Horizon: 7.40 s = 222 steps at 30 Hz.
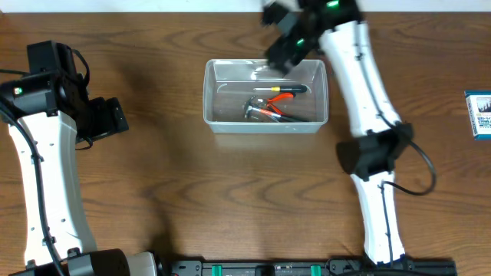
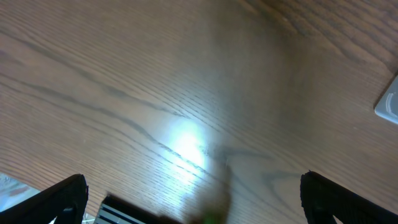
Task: Pack container
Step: 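Lift the right gripper and move it right toward the screwdriver box, then lower the open right gripper around the blue-white screwdriver set box, then close the right gripper on the box and lift it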
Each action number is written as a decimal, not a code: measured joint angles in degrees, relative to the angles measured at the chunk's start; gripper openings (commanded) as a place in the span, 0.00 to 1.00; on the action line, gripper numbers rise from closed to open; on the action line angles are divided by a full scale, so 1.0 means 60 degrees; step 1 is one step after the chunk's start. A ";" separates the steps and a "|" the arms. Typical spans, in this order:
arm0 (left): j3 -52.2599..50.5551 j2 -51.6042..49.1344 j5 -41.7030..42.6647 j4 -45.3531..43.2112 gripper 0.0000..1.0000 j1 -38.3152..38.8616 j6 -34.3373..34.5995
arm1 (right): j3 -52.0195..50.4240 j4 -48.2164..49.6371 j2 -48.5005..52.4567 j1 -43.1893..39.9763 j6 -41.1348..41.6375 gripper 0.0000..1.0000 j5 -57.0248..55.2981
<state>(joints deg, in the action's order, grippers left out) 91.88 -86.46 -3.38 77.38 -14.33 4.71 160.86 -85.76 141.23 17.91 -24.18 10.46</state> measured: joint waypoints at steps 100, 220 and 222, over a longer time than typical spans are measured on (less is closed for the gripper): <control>0.0000 0.0000 0.0000 -0.0153 0.98 0.0000 0.0000 | -0.4765 0.3646 -0.0295 -0.9996 -0.1464 0.99 -0.0645; 0.0000 -0.0004 0.0000 -0.0131 0.98 0.0000 0.0000 | -0.4754 0.3552 0.1118 -1.0127 -0.1985 0.78 -0.1446; 0.0000 0.0000 0.0000 -0.0131 0.98 0.0000 0.0000 | -0.4754 0.3552 0.1118 -1.0127 -0.1985 0.78 -0.1446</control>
<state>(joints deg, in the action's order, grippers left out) 91.88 -86.46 -3.38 76.60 -14.33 4.71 132.33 -64.45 147.94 -42.85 -36.10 1.78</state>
